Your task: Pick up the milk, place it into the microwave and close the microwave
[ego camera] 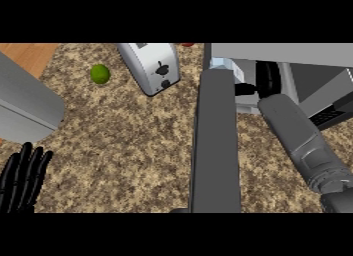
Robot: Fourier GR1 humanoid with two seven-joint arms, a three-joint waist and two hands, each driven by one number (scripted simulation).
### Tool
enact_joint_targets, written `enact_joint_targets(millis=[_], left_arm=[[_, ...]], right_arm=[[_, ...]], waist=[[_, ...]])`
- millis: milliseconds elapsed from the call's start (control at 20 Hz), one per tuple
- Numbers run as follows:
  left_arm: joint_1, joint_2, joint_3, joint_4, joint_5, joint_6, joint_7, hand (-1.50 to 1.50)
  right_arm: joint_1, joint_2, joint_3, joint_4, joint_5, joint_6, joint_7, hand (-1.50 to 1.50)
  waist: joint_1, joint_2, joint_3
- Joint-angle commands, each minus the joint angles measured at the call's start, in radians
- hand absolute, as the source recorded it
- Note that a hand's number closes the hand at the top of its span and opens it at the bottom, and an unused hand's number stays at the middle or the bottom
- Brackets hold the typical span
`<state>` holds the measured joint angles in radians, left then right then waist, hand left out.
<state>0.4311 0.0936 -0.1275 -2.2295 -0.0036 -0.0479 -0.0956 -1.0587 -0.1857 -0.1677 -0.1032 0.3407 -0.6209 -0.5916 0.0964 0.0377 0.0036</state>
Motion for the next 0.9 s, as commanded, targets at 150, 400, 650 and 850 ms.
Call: enact_joint_targets(millis=[150, 400, 650, 850], left_arm=[[0.019, -0.007, -0.032, -0.006, -0.037, 0.003, -0.006, -1.5], [0.021, -0.038, -0.086, -0.026, -0.07, 0.026, 0.014, -1.5], [0.072, -0.045, -0.107, -0.024, -0.085, 0.027, -0.004, -1.5], [0.069, -0.021, -0.074, -0.03, -0.077, 0.015, -0.013, -1.5]], right_arm=[[-0.004, -0.031, -0.04, -0.006, -0.031, -0.006, -0.004, -1.5], [0.0, -0.075, -0.059, -0.016, -0.042, -0.008, -0.033, -1.5], [0.008, -0.113, -0.085, -0.031, -0.062, 0.013, -0.072, -1.5], [0.02, -0.128, -0.111, -0.031, -0.086, 0.069, -0.104, -1.5]], waist=[[-0.01, -0.004, 0.0], [-0.014, -0.004, 0.0], [-0.02, -0.01, 0.0], [-0.018, -0.009, 0.0]])
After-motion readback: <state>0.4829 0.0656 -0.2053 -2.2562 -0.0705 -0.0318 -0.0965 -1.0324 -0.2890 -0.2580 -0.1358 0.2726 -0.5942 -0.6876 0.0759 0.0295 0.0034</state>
